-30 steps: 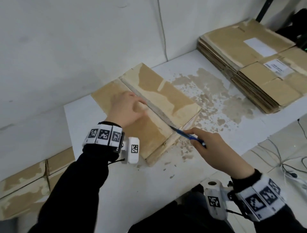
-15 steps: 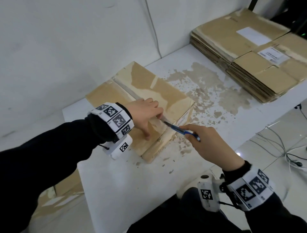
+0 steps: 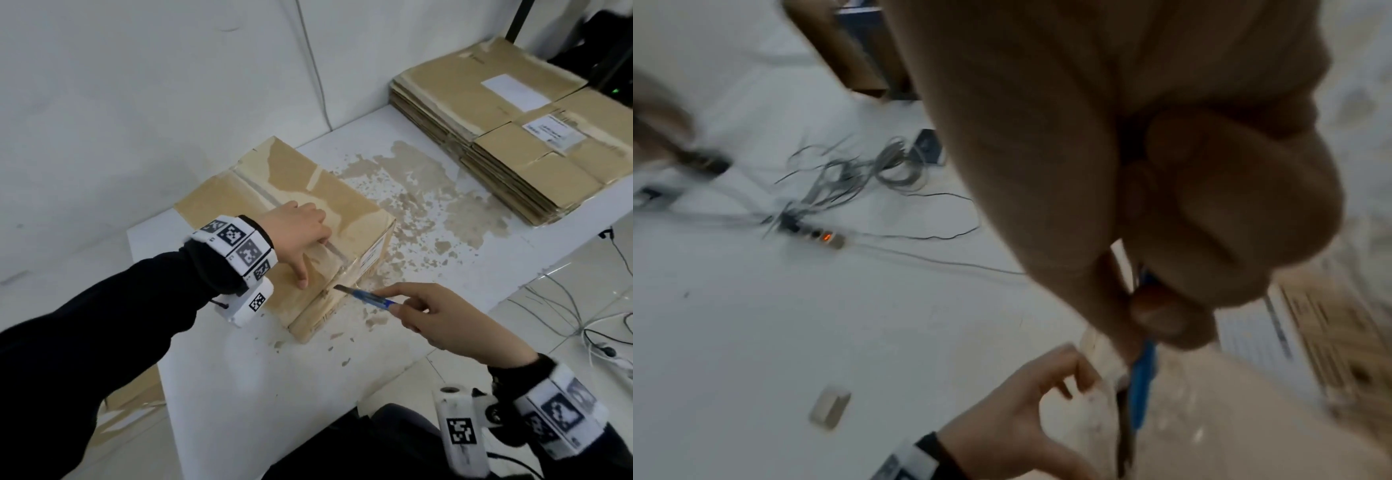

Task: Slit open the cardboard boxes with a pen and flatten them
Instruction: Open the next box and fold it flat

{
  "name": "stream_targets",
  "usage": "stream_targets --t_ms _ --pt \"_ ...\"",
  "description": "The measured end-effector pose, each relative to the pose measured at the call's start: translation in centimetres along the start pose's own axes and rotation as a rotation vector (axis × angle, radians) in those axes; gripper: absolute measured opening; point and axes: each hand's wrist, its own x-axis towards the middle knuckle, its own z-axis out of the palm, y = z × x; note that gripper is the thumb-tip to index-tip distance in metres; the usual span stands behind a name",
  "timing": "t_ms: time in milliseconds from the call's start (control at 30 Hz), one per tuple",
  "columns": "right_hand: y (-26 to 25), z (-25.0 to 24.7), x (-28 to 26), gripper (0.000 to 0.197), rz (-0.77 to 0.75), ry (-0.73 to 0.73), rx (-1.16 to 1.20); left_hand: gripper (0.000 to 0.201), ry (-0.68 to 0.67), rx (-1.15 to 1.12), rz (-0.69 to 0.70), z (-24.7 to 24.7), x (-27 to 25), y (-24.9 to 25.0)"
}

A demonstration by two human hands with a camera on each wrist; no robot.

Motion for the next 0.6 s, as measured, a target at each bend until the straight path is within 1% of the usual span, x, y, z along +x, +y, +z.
stream_targets --t_ms 100,167,267,333,367,400,467,500,567,600 --pt "0.3 -1.6 -0.3 0.03 -0.068 0.144 -0.11 0.071 0.038 -0.089 -0.058 0.9 -0.9 0.8" --pt "0.5 -2.5 0.3 0.033 -0.12 0.196 -0.169 0.067 0.068 -0.154 -0.111 1.6 -1.8 1.4" --pt "0.4 -2.2 2.1 0.032 -0.199 0.136 -0.328 0.062 0.122 -0.148 -0.165 2.0 -2.9 2.2" --pt "0.4 -1.8 3.0 0.03 -0.257 0.108 -0.445 0.066 0.128 -0.145 -0.202 2.2 -3.3 2.7" --pt "0.4 -1.8 3.3 0.029 -0.277 0.106 -0.477 0.068 0.117 -0.213 -0.225 2.4 -3.4 2.9" --pt "0.6 -1.9 3.4 0.028 -0.29 0.103 -0.494 0.068 0.093 -0.363 -0.264 2.6 -3.3 3.1" --pt "0.8 -2.4 3.5 0.029 -0.319 0.086 -0.52 0.06 0.067 -0.815 -0.359 2.7 -2.8 3.6" --pt "0.9 -2.5 3.6 0.031 -0.337 0.076 -0.539 0.05 0.094 -1.044 -0.426 2.5 -2.4 3.7" --pt "0.9 -2.8 3.7 0.035 -0.369 0.048 -0.572 0.019 0.155 -1.406 -0.593 1.8 -1.5 3.6" --pt "0.9 -2.9 3.8 0.036 -0.377 0.03 -0.587 0.014 0.155 -1.546 -0.683 1.5 -1.0 3.5"
